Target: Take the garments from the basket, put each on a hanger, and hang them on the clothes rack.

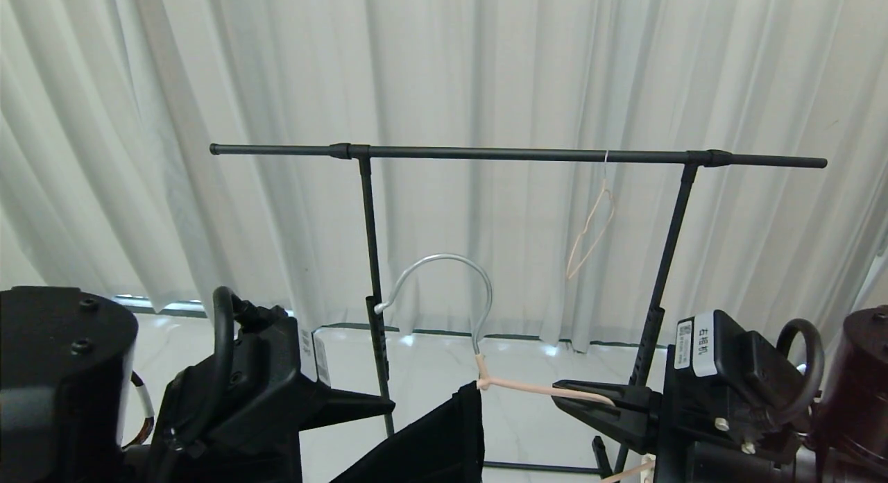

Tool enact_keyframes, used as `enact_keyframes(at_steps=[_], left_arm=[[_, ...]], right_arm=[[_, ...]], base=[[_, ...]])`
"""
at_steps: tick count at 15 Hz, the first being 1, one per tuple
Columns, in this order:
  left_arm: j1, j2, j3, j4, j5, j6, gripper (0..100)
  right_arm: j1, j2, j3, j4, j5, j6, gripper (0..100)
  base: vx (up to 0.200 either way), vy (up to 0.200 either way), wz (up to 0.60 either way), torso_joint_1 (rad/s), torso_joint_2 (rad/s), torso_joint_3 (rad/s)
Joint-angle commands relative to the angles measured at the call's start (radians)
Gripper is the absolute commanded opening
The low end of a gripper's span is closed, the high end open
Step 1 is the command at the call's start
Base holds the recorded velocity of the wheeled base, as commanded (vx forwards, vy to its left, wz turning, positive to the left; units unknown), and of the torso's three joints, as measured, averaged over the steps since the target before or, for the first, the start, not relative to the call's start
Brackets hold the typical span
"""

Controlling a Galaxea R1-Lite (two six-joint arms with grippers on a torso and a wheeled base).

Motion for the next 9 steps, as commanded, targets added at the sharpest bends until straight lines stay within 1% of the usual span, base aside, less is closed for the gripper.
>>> enact_keyframes(at_steps=[1, 7, 8, 9], left_arm=[[0.001, 0.023, 0.001, 0.0, 0.0, -0.002, 0], [0.004, 0.048, 0.01, 0.0, 0.009, -0.002, 0], [0.015, 0.049, 0.007, 0.0, 0.016, -0.002, 0], [0.028, 0.049, 0.009, 0.0, 0.016, -0.001, 0]], right_arm=[[0.01, -0.001, -0.005, -0.001, -0.008, -0.001, 0], [0.014, -0.019, -0.005, -0.001, -0.031, -0.001, 0], [0.019, -0.024, 0.0, -0.001, -0.035, -0.001, 0], [0.02, -0.027, 0.001, -0.001, -0.037, -0.002, 100]], base=[[0.0, 0.0, 0.0, 0.0, 0.0, 0.0], [0.0, 0.0, 0.0, 0.0, 0.0, 0.0], [0.0, 0.0, 0.0, 0.0, 0.0, 0.0], [0.0, 0.0, 0.0, 0.0, 0.0, 0.0]])
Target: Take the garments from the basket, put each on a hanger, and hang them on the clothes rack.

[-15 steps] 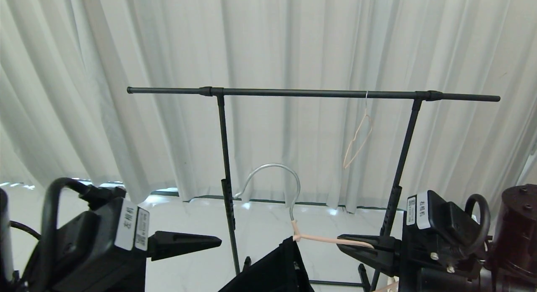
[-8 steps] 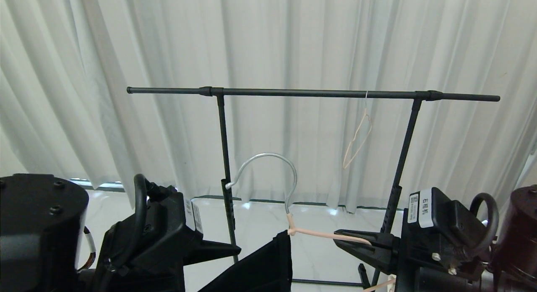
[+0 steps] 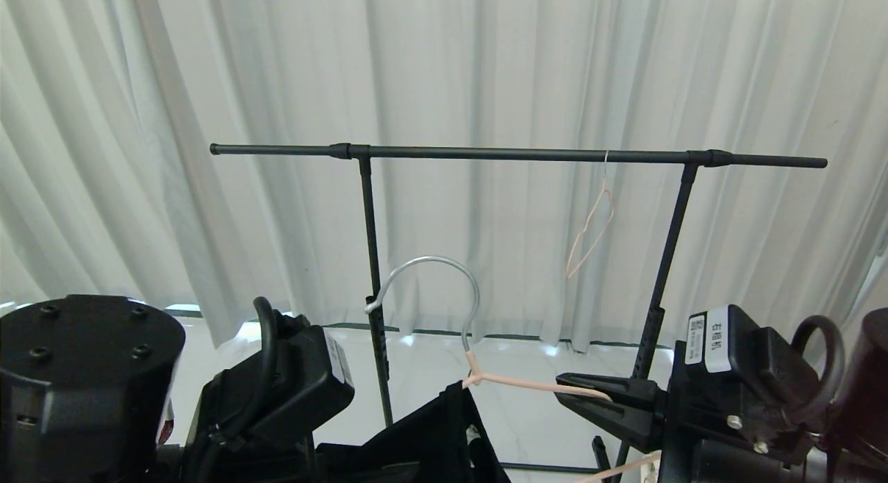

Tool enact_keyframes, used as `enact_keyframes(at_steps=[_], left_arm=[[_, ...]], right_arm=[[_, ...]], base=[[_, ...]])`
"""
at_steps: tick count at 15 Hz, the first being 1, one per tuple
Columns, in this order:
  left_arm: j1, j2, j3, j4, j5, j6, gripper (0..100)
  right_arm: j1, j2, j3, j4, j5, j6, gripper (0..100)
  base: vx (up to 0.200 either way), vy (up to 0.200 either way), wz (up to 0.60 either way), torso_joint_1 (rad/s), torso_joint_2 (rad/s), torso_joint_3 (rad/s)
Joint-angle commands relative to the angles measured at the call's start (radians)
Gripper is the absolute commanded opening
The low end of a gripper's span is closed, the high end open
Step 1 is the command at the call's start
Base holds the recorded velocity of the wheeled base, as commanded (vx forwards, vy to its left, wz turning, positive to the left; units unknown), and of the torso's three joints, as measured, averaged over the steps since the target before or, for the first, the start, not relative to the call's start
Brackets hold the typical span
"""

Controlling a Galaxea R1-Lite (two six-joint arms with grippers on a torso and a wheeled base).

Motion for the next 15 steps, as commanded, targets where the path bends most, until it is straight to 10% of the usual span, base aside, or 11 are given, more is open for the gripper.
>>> enact_keyframes(at_steps=[1, 7, 15], left_arm=[[0.021, 0.009, 0.002, -0.003, 0.001, 0.001, 0], [0.127, 0.006, 0.053, -0.02, 0.025, 0.068, 0], [0.279, 0.087, 0.134, -0.335, 0.024, 0.179, 0]], right_arm=[[0.007, -0.013, 0.005, 0.005, -0.001, -0.003, 100], [0.001, -0.053, 0.05, 0.013, -0.056, -0.001, 100], [0.005, -0.093, 0.038, 0.2, -0.05, 0.198, 100]], base=[[0.0, 0.0, 0.0, 0.0, 0.0, 0.0], [0.0, 0.0, 0.0, 0.0, 0.0, 0.0], [0.0, 0.0, 0.0, 0.0, 0.0, 0.0]])
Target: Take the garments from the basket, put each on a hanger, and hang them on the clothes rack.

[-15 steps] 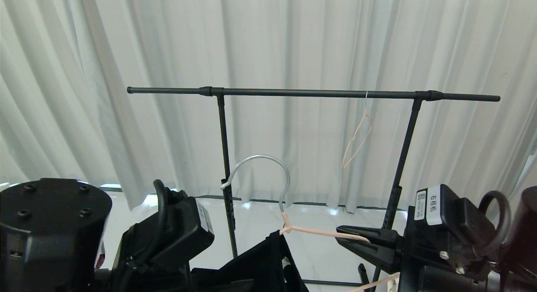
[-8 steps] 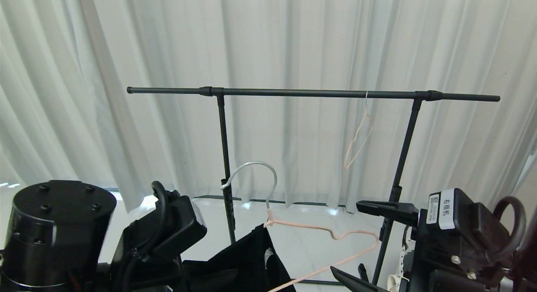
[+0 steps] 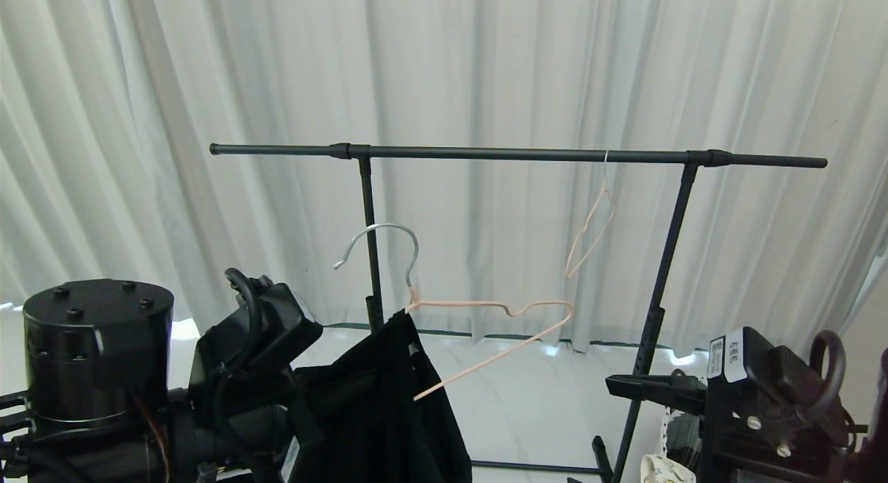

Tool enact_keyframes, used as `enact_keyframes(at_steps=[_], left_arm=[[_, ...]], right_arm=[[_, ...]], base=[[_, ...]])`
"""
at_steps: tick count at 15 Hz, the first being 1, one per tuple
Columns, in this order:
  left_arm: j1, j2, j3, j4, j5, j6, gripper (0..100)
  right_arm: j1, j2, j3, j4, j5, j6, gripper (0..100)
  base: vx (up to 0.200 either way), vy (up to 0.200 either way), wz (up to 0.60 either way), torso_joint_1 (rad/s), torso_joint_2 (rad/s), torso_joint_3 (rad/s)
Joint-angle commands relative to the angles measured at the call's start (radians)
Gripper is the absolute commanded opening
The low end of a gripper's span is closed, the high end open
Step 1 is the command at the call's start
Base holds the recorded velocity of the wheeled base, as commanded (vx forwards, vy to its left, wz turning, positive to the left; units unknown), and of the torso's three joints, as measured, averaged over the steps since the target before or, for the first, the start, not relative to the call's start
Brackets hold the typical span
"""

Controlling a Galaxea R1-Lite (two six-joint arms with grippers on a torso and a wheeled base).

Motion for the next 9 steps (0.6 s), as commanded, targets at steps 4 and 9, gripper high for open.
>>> enact_keyframes(at_steps=[4, 9], left_arm=[[0.001, 0.008, -0.033, -0.056, -0.007, -0.002, 0], [0.001, 0.009, -0.07, -0.057, -0.014, -0.005, 0]], right_arm=[[0.033, 0.176, -0.137, 0.019, -0.022, 0.224, 100], [0.113, 0.416, -0.311, -0.059, -0.228, 0.461, 100]], base=[[0.0, 0.0, 0.0, 0.0, 0.0, 0.0], [0.0, 0.0, 0.0, 0.0, 0.0, 0.0]])
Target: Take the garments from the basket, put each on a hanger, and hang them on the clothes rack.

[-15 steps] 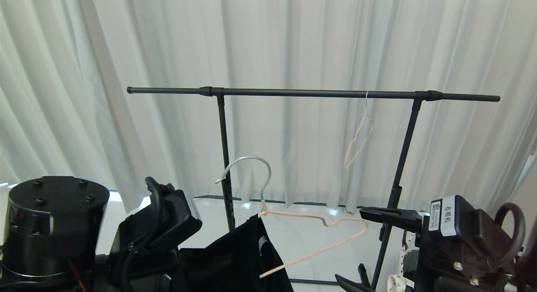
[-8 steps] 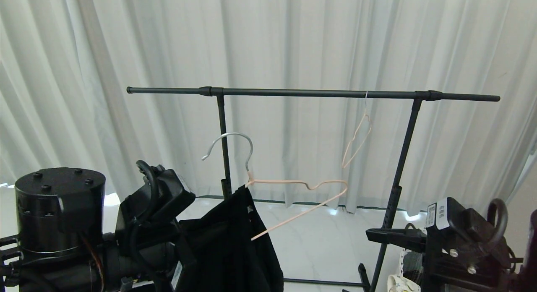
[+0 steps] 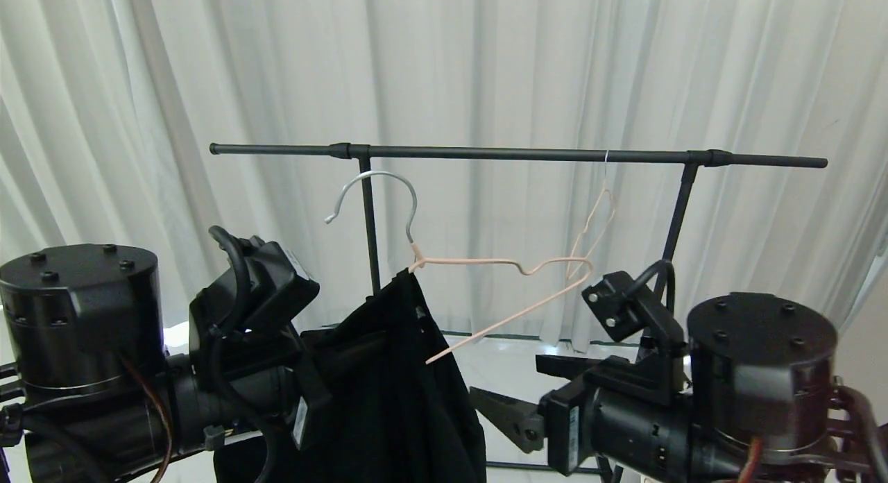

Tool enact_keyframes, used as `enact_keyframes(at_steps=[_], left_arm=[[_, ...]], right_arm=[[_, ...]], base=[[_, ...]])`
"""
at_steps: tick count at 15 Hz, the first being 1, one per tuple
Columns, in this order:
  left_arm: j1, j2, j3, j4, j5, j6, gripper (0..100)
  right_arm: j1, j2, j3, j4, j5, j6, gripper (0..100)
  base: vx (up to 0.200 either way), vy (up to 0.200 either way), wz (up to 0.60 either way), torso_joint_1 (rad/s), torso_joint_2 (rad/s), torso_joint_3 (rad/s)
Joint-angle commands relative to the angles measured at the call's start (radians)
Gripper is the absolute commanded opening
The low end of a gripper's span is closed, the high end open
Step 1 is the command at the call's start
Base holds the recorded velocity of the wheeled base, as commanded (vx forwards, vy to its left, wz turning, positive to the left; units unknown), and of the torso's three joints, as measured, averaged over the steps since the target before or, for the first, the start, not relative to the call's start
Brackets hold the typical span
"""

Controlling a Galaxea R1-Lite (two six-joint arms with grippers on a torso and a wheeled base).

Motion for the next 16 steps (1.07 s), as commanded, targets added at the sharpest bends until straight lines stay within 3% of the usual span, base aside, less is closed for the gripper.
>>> enact_keyframes(at_steps=[1, 4, 7, 16], left_arm=[[0.0, 0.0, -0.012, 0.0, -0.009, -0.002, 0], [0.0, -0.003, -0.014, 0.0, -0.032, -0.002, 0], [0.0, -0.005, -0.014, 0.0, -0.034, -0.002, 0], [0.015, 0.006, -0.008, 0.0, -0.032, -0.016, 0]], right_arm=[[0.041, 0.14, -0.044, -0.057, -0.046, 0.021, 100], [0.081, 0.207, -0.049, -0.142, -0.081, 0.021, 100], [0.062, 0.25, -0.078, -0.145, -0.173, 0.024, 100], [0.021, 0.172, -0.048, -0.145, -0.17, 0.021, 100]], base=[[0.0, 0.0, 0.0, 0.0, 0.0, 0.0], [0.0, 0.0, 0.0, 0.0, 0.0, 0.0], [0.0, 0.0, 0.0, 0.0, 0.0, 0.0], [0.0, 0.0, 0.0, 0.0, 0.0, 0.0]])
